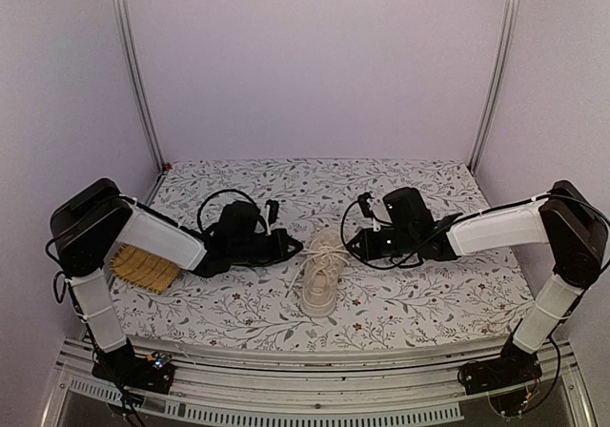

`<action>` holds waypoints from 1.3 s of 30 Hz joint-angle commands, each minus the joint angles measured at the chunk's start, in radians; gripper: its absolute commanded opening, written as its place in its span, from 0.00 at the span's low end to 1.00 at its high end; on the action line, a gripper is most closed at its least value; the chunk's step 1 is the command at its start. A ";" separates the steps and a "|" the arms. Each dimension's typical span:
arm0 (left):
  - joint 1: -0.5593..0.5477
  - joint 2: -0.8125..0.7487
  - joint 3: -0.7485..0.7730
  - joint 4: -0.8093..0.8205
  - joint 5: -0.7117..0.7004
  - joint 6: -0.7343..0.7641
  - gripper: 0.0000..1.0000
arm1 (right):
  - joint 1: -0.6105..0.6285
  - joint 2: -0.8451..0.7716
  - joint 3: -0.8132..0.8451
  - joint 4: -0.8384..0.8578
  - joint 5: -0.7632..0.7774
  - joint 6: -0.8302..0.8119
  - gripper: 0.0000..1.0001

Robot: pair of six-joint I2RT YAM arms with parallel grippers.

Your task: Tie the shoes

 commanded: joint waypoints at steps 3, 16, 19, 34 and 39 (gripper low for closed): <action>0.012 0.013 -0.002 -0.065 -0.095 0.044 0.00 | -0.056 -0.022 -0.064 0.049 -0.054 0.036 0.02; 0.013 0.003 -0.053 -0.097 -0.188 0.027 0.00 | -0.096 -0.022 -0.133 0.095 -0.108 0.054 0.02; 0.014 0.000 -0.068 -0.106 -0.211 0.013 0.00 | -0.101 -0.021 -0.141 0.095 -0.102 0.057 0.02; 0.018 -0.005 -0.090 -0.115 -0.244 0.015 0.00 | -0.121 -0.020 -0.178 0.127 -0.113 0.075 0.02; 0.021 -0.011 -0.103 -0.116 -0.250 0.011 0.00 | -0.132 -0.020 -0.172 0.127 -0.117 0.069 0.02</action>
